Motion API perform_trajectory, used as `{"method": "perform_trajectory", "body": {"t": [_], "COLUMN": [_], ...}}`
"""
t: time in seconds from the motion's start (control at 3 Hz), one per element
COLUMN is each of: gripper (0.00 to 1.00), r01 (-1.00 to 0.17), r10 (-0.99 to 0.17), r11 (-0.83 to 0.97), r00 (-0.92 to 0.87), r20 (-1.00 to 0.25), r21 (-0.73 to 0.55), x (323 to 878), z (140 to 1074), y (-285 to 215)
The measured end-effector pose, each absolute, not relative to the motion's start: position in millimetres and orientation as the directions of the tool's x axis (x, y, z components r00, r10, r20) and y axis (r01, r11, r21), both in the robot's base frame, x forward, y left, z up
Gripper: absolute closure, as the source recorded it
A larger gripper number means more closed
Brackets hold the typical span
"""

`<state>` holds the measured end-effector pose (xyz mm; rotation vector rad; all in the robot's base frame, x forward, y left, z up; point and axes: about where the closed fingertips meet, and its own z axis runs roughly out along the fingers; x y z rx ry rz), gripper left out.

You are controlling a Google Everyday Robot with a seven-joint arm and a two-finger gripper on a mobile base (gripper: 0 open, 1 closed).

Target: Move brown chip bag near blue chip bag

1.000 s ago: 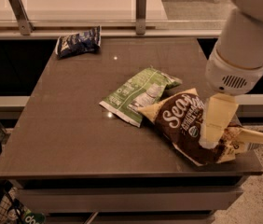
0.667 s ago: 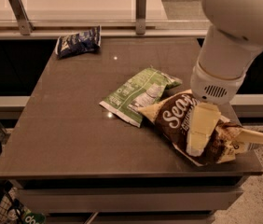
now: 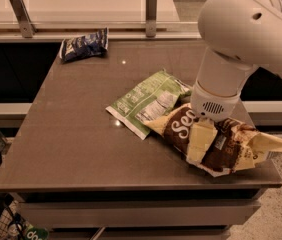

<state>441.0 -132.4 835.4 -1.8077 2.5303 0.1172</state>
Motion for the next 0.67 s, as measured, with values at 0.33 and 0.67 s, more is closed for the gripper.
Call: {"method": "perform_trajectory", "body": {"t": [0.33, 0.67], "gripper": [0.56, 0.79], "r01": [-0.946, -0.946], "r10": [-0.943, -0.943], "r11": [0.322, 0.322], "r00": [-0.324, -0.324], "r20": [-0.071, -0.071], "r21": [0.039, 0.039], "x": [441.7, 441.8], "z": [835.4, 837.0], "y": [-131.6, -131.5]}}
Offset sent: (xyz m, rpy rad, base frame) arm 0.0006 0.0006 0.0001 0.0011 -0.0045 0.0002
